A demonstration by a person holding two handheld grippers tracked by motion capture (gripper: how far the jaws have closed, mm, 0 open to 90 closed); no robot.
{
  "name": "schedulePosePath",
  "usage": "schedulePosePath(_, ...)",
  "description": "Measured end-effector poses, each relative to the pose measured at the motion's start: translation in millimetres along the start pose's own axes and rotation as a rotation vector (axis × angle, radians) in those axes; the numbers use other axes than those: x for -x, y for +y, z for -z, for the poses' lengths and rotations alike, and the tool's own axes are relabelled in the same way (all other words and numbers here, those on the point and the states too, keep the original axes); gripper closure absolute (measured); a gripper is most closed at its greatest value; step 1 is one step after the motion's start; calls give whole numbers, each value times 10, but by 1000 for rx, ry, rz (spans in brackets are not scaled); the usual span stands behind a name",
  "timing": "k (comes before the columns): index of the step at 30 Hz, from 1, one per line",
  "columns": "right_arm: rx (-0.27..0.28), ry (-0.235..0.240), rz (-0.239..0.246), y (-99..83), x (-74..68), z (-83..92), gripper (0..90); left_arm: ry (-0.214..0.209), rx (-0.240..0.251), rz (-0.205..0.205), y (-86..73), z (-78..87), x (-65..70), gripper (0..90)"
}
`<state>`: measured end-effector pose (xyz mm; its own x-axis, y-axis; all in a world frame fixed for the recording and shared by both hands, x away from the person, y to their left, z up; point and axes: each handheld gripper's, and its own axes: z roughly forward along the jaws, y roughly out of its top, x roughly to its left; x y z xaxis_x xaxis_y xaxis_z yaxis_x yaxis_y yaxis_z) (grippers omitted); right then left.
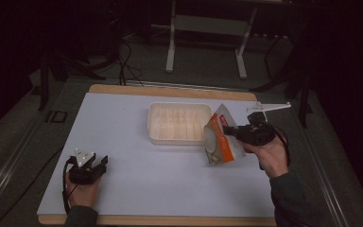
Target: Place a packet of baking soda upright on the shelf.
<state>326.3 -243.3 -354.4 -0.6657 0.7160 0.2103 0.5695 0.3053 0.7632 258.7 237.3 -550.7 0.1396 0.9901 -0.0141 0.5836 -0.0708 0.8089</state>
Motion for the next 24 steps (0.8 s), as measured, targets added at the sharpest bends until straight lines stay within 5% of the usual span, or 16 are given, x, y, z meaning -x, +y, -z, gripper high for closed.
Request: schedulePosePath(24, 25, -56, -30, 187, 87, -52, 900, 2, 2, 1, -3, 1, -3, 516)
